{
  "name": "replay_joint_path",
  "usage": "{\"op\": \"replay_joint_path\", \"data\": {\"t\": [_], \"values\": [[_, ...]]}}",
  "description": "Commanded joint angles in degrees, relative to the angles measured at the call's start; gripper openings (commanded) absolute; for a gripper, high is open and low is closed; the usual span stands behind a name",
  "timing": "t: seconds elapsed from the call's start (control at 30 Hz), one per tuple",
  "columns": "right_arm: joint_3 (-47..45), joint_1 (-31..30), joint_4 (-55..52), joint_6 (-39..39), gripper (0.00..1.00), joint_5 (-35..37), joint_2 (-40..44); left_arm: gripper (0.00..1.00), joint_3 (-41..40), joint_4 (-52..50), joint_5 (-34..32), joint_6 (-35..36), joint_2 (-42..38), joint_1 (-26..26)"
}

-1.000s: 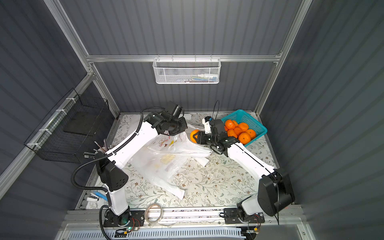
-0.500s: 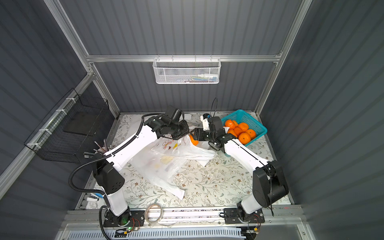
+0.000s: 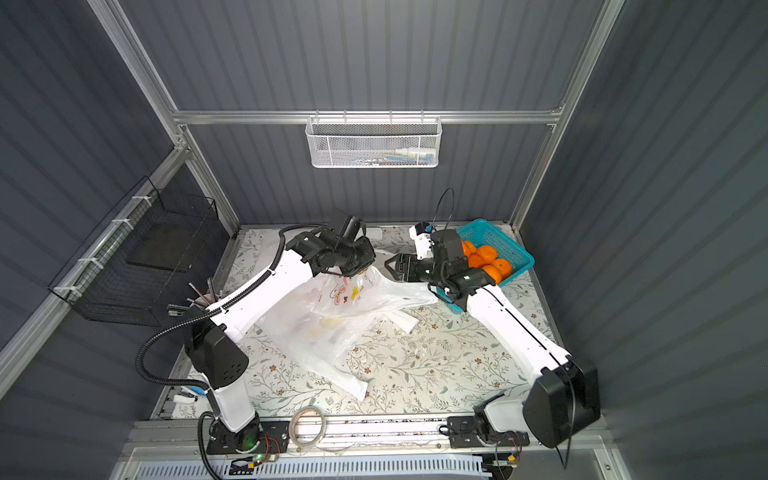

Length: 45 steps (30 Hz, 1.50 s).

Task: Place the oranges into plastic bags & tie knots
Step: Place the orange in the plastic bag, then pick up the orange from the basket.

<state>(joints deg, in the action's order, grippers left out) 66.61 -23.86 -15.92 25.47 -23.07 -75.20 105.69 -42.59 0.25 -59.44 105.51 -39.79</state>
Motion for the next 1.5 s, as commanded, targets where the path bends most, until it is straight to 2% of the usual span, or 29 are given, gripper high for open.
{"op": "replay_joint_path", "data": {"t": [0.0, 0.17, 0.3, 0.5, 0.53, 0.6, 0.8, 1.0, 1.17, 1.27, 1.37, 1.47], "values": [[1.7, 1.3, -5.1, 0.5, 0.78, -1.6, 3.1, 0.05, 1.1, -1.3, -1.1, 1.6, 2.0, 1.1], [3.0, 9.9, -9.9, -1.0, 0.8, -2.2, 5.2, 0.05, 0.4, -1.2, -2.3, 2.3, 1.9, 2.1], [2.7, 16.9, -11.4, -2.4, 0.83, -4.4, 2.8, 0.05, -0.4, -0.8, -2.3, 2.6, 1.5, 3.0], [4.3, 24.4, -11.6, -4.9, 0.88, 1.6, -6.5, 0.05, -1.4, -0.6, -3.1, 3.2, 0.5, 3.6], [5.4, 25.1, -11.3, -5.9, 0.9, 4.3, -8.8, 0.05, -1.6, -0.5, -2.9, 3.2, 0.5, 3.7], [8.7, 25.8, -11.7, -7.8, 0.93, 9.2, -13.9, 0.05, -1.5, -0.3, -2.6, 3.3, 0.6, 3.7], [22.1, 26.5, -13.5, -12.9, 0.99, 17.3, -30.6, 0.05, -1.4, 0.4, -1.6, 3.7, 0.6, 3.8], [32.0, 26.4, -16.0, -14.6, 0.99, 16.8, -40.8, 0.05, -1.8, 0.7, -1.7, 3.8, 0.1, 3.8], [35.5, 25.9, -16.6, -15.2, 0.99, 16.8, -45.5, 0.04, -2.0, 1.1, -1.4, 3.7, 0.0, 3.8], [38.0, 25.7, -17.9, -15.2, 0.94, 16.8, -47.6, 0.04, -2.0, 1.0, -1.4, 3.6, 0.0, 3.8], [38.1, 25.7, -18.7, -14.8, 0.79, 15.6, -47.7, 0.04, -2.3, 1.2, -1.5, 3.5, -0.1, 3.8], [35.0, 25.7, -17.8, -14.0, 0.62, 14.2, -44.4, 0.04, -2.2, 1.2, -1.6, 3.8, 0.0, 3.8]]}}
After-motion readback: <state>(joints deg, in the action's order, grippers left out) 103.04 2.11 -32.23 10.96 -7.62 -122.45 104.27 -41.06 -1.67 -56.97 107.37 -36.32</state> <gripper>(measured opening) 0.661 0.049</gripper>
